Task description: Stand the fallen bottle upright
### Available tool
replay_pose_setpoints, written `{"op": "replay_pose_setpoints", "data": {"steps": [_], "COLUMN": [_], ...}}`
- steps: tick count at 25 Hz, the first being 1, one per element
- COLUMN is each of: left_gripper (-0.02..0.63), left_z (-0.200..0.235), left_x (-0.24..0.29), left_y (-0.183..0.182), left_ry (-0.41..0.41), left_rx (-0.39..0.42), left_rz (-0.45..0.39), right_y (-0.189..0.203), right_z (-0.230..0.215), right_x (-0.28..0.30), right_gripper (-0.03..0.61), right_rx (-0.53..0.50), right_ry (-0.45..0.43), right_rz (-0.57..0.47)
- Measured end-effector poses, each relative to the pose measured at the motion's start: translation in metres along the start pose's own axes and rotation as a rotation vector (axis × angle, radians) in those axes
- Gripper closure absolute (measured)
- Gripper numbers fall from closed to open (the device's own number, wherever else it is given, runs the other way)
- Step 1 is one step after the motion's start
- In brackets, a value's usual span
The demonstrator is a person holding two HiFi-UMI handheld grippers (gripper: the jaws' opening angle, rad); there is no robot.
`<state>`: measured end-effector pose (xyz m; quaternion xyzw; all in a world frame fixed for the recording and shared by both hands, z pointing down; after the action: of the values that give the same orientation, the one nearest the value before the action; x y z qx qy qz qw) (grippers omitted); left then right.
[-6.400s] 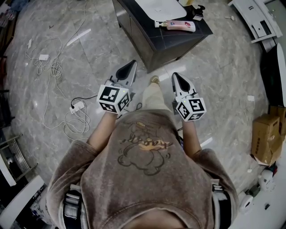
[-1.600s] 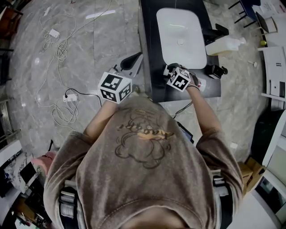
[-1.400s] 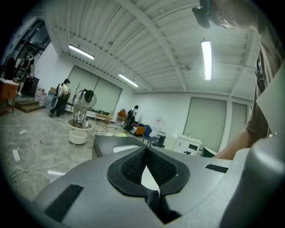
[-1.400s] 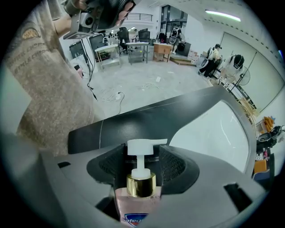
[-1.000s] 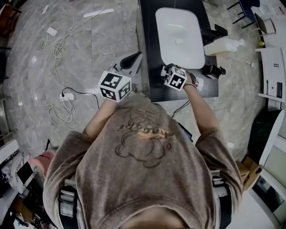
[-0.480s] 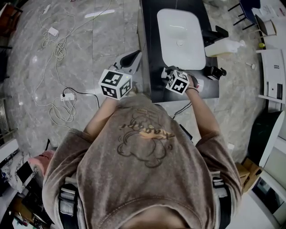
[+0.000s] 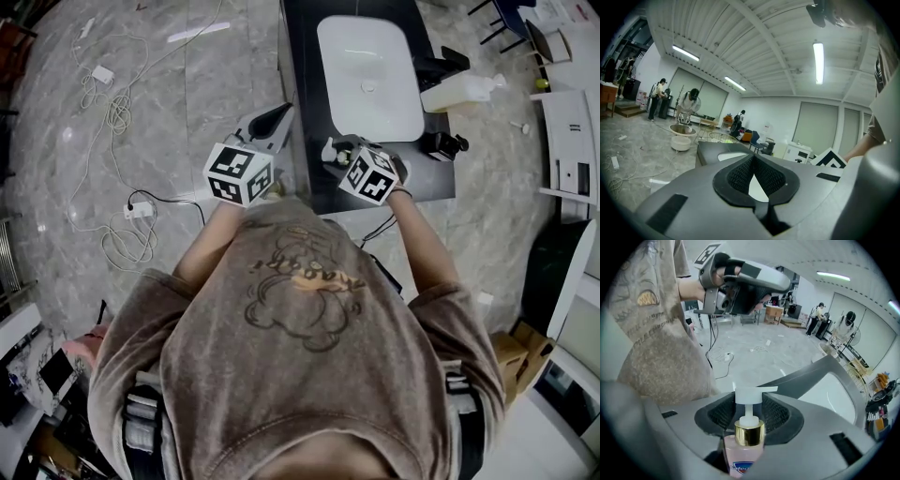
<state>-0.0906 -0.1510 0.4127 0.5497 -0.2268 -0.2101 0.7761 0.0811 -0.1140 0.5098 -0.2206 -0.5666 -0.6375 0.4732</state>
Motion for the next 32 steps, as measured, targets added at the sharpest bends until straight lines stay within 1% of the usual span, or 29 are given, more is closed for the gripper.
{"op": "replay_pose_setpoints", "data": {"steps": [5, 13, 17, 25, 32], "left_gripper": [0.595, 0.595, 0.595, 0.595, 0.595], "left_z": [-0.001, -0.013, -0.018, -0.03, -0.038], "left_x": [0.01, 0.026, 0.033, 0.047, 0.053], "left_y": [-0.005, -0.007, -0.008, -0.008, -0.009], "left_ry": [0.026, 0.084, 0.111, 0.165, 0.205], "left_rx": [0.019, 0.037, 0.046, 0.059, 0.068], "left_rz": [0.001, 0.01, 0.017, 0.037, 0.054], "right_y": [-0.011, -0.013, -0.009, 0.01, 0.027], "right_z": [-0.01, -0.021, -0.026, -0.04, -0.041], "right_x": [-0.022, -0.056, -0.074, -0.113, -0.137], "right_gripper": [0.405, 0.405, 0.405, 0.405, 0.405], "right_rx": [0.074, 0.162, 0.251, 0.449, 0.566], "right_ry": [0.068, 0.173, 0.235, 0.4, 0.523], "right_rz": [-0.093, -0.186, -0.25, -0.395, -0.456]}}
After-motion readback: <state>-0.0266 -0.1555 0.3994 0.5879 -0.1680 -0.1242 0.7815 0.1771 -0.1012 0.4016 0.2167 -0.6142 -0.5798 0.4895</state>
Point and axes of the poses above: the fingertips, and each gripper's own axes: x forward along the fingers, z to its left, y out of its underside, the point moved 8 cm from there along -x, backward along the fingers, and after that the axes turned 10 degrees about y, right-handed, at the moved point
